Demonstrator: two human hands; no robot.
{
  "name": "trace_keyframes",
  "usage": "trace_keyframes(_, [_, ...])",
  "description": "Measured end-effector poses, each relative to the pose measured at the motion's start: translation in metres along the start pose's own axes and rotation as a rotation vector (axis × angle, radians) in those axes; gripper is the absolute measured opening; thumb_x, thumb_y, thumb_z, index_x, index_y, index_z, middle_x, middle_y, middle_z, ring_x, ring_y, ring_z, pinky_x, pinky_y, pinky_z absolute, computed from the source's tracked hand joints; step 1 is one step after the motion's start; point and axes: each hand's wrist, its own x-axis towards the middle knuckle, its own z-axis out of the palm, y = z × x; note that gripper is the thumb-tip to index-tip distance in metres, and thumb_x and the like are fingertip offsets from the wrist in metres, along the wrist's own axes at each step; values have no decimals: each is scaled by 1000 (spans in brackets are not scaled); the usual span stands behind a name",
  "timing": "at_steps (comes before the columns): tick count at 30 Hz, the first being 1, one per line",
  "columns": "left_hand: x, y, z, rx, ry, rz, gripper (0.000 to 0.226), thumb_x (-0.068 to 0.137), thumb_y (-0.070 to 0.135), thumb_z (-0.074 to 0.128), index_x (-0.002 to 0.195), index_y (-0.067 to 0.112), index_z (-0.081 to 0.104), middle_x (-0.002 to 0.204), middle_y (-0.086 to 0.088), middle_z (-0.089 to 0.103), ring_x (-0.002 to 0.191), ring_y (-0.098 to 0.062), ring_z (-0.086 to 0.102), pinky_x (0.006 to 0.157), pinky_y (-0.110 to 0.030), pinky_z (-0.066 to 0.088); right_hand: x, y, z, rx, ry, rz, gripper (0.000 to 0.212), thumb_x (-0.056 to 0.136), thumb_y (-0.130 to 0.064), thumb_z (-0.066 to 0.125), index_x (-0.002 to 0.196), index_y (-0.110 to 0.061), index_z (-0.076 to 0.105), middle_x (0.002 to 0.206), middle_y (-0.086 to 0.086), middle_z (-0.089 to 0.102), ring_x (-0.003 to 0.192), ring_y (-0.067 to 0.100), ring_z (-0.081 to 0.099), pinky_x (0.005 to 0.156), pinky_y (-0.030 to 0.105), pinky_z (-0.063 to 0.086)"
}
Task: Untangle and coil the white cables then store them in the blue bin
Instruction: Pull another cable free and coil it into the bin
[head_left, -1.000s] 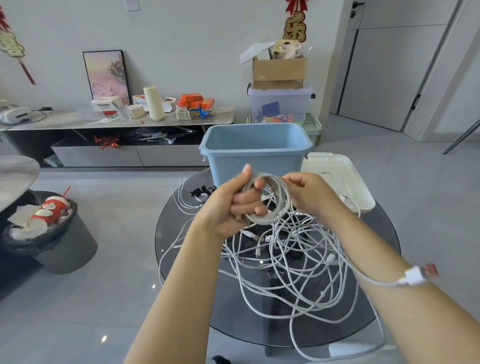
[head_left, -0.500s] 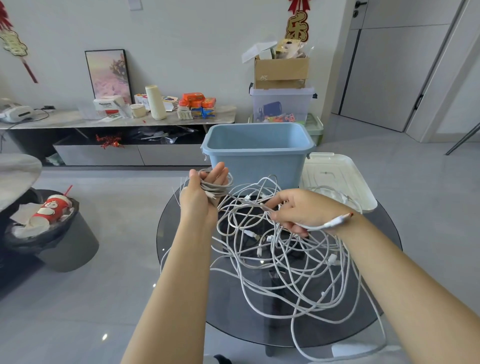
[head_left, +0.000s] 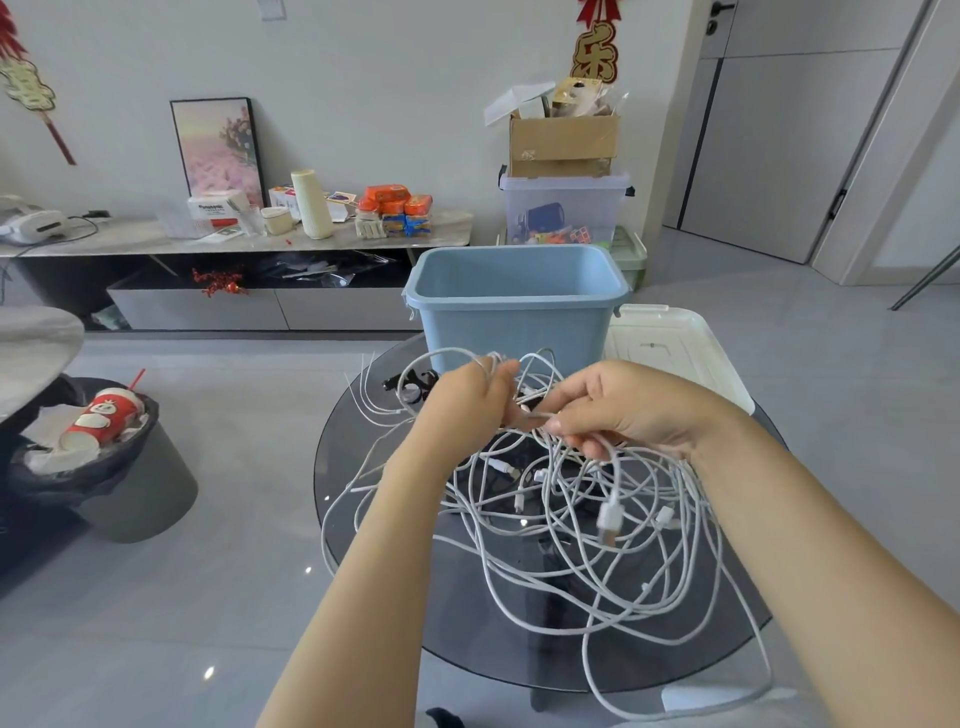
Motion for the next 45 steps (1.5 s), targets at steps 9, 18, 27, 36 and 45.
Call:
trace_keyframes(9, [-5,2,-8,-986,-846,-230,53,102,39,21,66,11,49,35,11,27,27,-6,26,68,-31,54,6,12,-13,-467,537,-348,9,91,-28,59,86,-32,66,79,-24,64,81,2,59,81,29,45])
trace_keyframes(18, [-4,-4,-19,-1298,-704,-220,38,89,34,57,56,16,51,34,14,22,25,-3,21,50,-23,48,8,19,-6,-464,134,-50,54,86,-62,35,118,-27,63,99,-8,65,96,12,61,96,31,43])
trace_keyframes(27, [-9,4,-14,-953,-949,-202,42,94,25,39,56,19,53,34,14,22,26,-1,23,50,-22,47,0,5,3,-407,-118,-218,83,74,-57,60,144,-50,15,153,-27,11,137,-12,12,112,16,16])
trace_keyframes(36, [-10,-4,-21,-1101,-959,-43,29,90,37,58,67,20,57,40,12,19,31,-5,24,62,-23,50,2,9,5,34,-87,-268,36,70,-16,72,103,-15,58,96,-2,71,95,6,65,83,20,49])
trace_keyframes(45, [-5,7,-10,-753,-356,-42,30,100,29,42,85,4,50,51,8,42,57,-15,51,80,-37,44,15,13,4,-211,406,-263,12,87,-31,63,93,-21,61,75,-8,65,67,4,60,71,25,48])
